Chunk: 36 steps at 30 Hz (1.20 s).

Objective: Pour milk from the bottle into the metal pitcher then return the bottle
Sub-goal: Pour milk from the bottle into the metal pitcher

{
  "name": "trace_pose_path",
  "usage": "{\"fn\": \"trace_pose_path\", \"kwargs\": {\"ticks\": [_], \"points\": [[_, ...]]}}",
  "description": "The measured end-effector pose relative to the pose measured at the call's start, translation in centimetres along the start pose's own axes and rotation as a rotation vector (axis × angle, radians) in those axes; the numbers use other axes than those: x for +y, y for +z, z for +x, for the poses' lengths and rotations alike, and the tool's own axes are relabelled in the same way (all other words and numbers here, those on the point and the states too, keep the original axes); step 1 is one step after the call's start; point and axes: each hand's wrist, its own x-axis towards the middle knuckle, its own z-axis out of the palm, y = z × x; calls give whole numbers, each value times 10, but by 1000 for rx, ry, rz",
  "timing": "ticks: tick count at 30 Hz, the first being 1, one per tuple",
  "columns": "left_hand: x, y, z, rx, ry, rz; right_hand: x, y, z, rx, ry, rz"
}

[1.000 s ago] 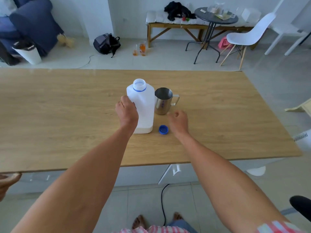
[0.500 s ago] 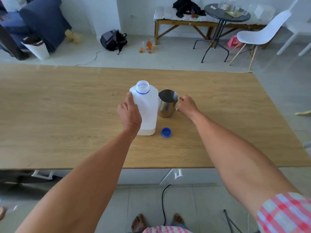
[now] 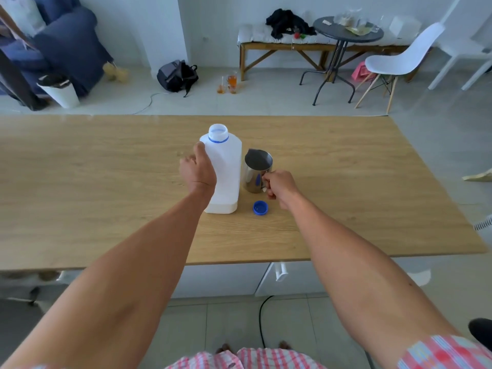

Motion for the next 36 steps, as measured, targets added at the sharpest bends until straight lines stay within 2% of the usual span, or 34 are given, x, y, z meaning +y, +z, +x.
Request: {"fn": "trace_pose_path", "kwargs": {"ticks": [4,11,21,36], "points": [[9,-3,2,-7,72,97,3,2,-9,31,-2,19],[35,-3,5,-128,195,527,4,-6,-14,61,-32,-64],[40,19,10,-325,179,953,7,-21,-6,40,-76,-161],[41,43,2,-402,190,1208,9,-26,2,11,-142,-200]]}}
